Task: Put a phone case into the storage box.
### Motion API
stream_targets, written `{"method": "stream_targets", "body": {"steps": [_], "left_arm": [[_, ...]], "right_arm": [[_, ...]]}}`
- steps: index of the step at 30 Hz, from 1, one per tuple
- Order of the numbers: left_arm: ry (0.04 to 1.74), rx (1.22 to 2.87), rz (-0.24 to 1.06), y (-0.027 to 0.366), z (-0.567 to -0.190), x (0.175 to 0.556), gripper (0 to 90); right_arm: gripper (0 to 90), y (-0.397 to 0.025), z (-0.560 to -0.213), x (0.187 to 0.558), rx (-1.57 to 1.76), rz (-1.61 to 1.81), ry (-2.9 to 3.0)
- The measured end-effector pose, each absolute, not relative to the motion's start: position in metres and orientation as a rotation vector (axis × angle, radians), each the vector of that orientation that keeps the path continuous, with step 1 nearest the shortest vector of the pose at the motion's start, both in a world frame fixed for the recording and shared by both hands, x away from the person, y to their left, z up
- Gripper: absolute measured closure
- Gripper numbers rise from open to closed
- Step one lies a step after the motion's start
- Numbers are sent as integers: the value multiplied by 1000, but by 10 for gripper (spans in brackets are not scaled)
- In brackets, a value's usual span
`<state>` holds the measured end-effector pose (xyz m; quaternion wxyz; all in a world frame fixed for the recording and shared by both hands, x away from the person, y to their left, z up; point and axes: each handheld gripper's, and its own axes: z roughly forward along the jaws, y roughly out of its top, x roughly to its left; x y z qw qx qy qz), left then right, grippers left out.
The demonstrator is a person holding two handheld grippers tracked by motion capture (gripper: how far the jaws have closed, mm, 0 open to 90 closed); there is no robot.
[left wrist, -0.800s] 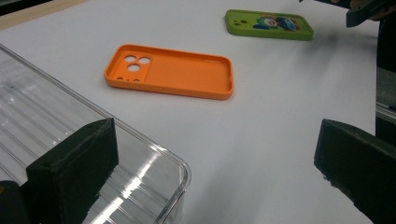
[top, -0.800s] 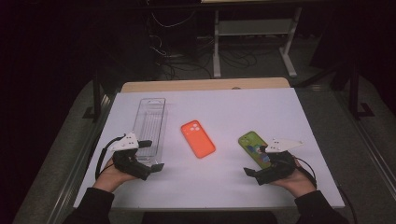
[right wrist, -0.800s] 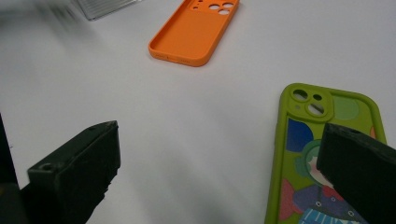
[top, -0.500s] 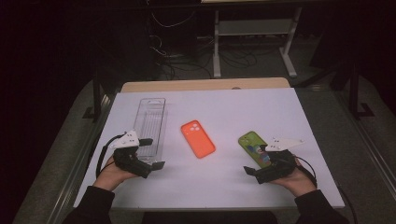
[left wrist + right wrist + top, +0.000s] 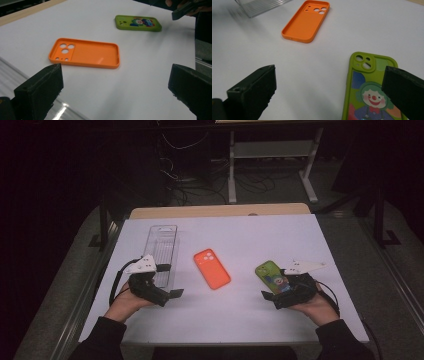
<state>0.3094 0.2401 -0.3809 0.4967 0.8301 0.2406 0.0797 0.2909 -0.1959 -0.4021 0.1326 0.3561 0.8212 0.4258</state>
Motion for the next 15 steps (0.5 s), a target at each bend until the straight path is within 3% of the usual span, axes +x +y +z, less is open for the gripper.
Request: {"method": "stream_targets", "body": {"steps": [15], "left_arm": [[531,2032,171,205,-380,318,0]], "right_arm": [[0,-192,-391,312,1049,1229,2363]]}}
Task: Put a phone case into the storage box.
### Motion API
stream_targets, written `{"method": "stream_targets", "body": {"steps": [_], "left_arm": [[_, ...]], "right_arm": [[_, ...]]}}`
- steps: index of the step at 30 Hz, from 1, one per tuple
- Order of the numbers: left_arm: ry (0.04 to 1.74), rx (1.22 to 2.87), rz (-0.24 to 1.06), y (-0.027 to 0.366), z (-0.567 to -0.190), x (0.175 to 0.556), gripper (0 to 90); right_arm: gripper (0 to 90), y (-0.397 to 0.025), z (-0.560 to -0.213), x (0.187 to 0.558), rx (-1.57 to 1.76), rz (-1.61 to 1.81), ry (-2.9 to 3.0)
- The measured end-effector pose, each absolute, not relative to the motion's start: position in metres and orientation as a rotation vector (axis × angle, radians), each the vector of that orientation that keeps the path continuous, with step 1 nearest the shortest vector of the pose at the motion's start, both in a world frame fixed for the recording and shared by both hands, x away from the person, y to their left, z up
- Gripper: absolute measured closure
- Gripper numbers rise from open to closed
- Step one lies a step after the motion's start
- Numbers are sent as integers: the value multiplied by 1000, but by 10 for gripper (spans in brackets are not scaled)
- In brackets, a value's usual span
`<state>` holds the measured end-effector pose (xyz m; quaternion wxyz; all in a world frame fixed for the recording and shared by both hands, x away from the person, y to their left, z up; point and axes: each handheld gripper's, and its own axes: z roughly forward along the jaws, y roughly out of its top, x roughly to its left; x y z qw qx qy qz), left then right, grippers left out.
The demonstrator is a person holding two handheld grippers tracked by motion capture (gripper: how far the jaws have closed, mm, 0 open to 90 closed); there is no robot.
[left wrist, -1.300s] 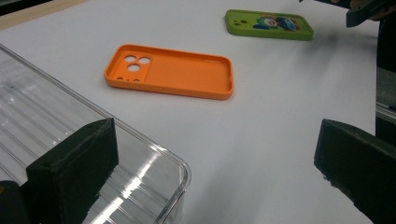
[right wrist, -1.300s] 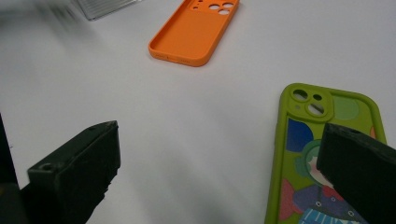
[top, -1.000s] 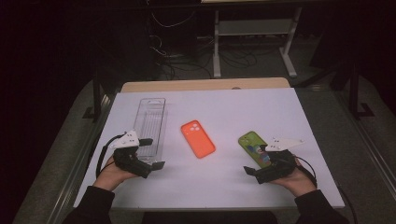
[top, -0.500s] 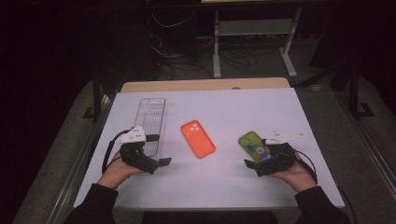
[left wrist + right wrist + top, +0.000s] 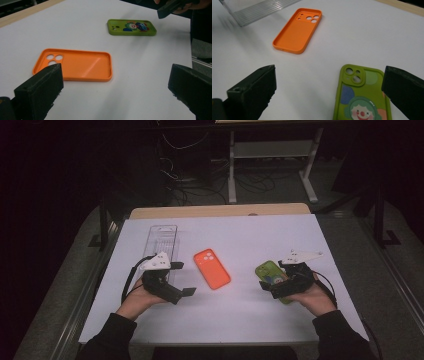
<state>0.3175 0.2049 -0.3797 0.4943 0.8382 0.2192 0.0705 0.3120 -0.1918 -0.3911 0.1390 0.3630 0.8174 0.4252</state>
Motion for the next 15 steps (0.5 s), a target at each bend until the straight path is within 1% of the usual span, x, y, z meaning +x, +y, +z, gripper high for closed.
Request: {"method": "stream_targets", "body": {"steps": [15], "left_arm": [[487,2057,136,182,-386,315,0]], "right_arm": [[0,-195,-383,334,1085,1215,2341]]}}
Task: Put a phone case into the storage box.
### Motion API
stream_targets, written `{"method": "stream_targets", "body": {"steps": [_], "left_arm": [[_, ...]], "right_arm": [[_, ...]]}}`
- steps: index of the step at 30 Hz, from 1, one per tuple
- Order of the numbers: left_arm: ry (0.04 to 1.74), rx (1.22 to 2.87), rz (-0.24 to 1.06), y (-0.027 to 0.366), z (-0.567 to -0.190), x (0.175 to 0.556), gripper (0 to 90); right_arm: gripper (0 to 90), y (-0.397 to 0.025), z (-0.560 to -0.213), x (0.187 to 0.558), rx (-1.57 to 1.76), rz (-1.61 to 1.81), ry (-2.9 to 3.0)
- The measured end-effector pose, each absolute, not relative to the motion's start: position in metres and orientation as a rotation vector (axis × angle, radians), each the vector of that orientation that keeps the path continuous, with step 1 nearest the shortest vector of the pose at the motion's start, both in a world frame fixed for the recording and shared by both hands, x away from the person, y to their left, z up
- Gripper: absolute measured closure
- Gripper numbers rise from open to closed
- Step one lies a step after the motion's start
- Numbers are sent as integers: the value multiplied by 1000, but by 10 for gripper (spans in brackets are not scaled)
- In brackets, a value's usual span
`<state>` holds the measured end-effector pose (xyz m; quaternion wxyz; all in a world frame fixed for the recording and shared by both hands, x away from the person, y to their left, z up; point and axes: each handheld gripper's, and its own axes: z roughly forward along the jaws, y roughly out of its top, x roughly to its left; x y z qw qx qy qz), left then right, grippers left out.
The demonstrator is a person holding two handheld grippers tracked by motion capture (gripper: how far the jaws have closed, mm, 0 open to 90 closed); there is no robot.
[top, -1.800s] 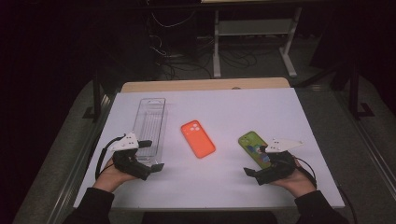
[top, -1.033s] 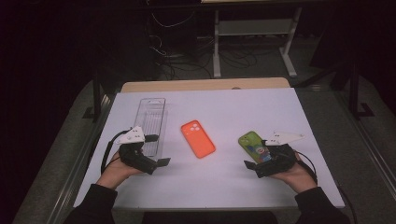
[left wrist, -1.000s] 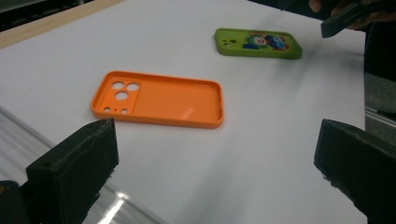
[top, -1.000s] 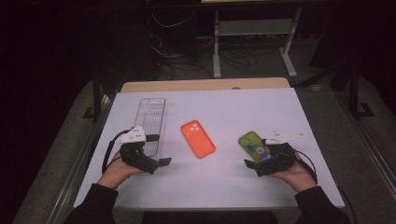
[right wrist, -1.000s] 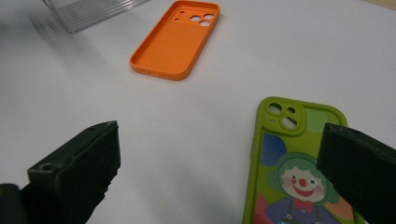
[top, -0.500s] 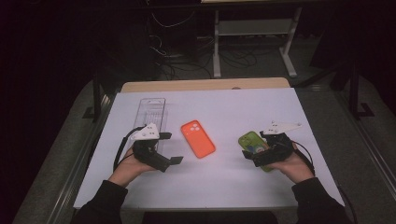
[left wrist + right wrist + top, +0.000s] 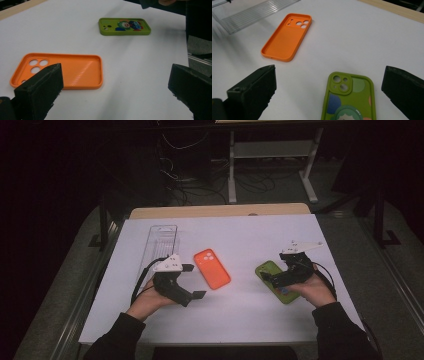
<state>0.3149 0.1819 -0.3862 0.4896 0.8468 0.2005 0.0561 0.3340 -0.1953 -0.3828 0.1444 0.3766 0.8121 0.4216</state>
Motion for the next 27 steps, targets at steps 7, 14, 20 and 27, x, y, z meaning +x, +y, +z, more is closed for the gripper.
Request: {"method": "stream_targets", "body": {"steps": [7,14,20,27], "left_arm": [[483,2070,129,179,-388,312,0],[481,2074,126,178,-390,311,0],[479,2072,130,179,-390,312,0],[476,2075,128,179,-391,312,0]], "right_arm": [[0,-195,-376,347,1082,1217,2325],[0,-196,-368,357,1099,1238,2300],[0,-196,-361,366,1126,1230,2259],[0,-197,-360,369,1184,1206,2215]]}}
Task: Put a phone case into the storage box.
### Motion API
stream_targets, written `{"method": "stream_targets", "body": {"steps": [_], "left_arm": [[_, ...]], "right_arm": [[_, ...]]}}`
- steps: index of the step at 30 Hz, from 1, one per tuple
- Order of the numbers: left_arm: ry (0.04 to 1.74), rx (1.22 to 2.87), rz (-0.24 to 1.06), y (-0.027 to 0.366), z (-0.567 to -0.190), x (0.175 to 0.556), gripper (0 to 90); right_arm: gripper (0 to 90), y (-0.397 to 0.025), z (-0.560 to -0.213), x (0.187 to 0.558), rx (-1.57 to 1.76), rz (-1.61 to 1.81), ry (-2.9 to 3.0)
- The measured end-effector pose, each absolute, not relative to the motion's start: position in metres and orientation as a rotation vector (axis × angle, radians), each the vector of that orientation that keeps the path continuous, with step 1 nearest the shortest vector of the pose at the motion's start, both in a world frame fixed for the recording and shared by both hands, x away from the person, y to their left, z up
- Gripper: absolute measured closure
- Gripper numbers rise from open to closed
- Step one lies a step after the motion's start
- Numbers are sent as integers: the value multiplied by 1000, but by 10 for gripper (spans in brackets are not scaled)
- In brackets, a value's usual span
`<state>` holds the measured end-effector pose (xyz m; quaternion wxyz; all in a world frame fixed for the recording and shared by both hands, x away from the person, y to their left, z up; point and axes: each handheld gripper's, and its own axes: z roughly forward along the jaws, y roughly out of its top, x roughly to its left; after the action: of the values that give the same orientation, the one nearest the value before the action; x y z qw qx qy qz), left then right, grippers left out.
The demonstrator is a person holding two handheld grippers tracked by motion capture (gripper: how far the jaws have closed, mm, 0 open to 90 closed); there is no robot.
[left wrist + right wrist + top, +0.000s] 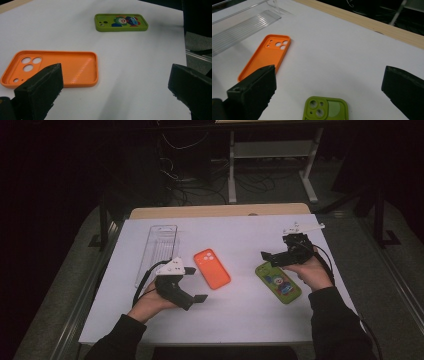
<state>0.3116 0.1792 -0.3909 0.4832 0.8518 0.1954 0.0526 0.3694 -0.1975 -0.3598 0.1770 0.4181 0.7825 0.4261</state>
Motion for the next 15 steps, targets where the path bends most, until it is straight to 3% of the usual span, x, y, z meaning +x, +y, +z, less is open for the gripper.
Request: {"method": "stream_targets", "body": {"steps": [15], "left_arm": [[472,2086,129,178,-391,310,0]], "right_arm": [[0,-199,-369,371,1304,1065,2252]]}}
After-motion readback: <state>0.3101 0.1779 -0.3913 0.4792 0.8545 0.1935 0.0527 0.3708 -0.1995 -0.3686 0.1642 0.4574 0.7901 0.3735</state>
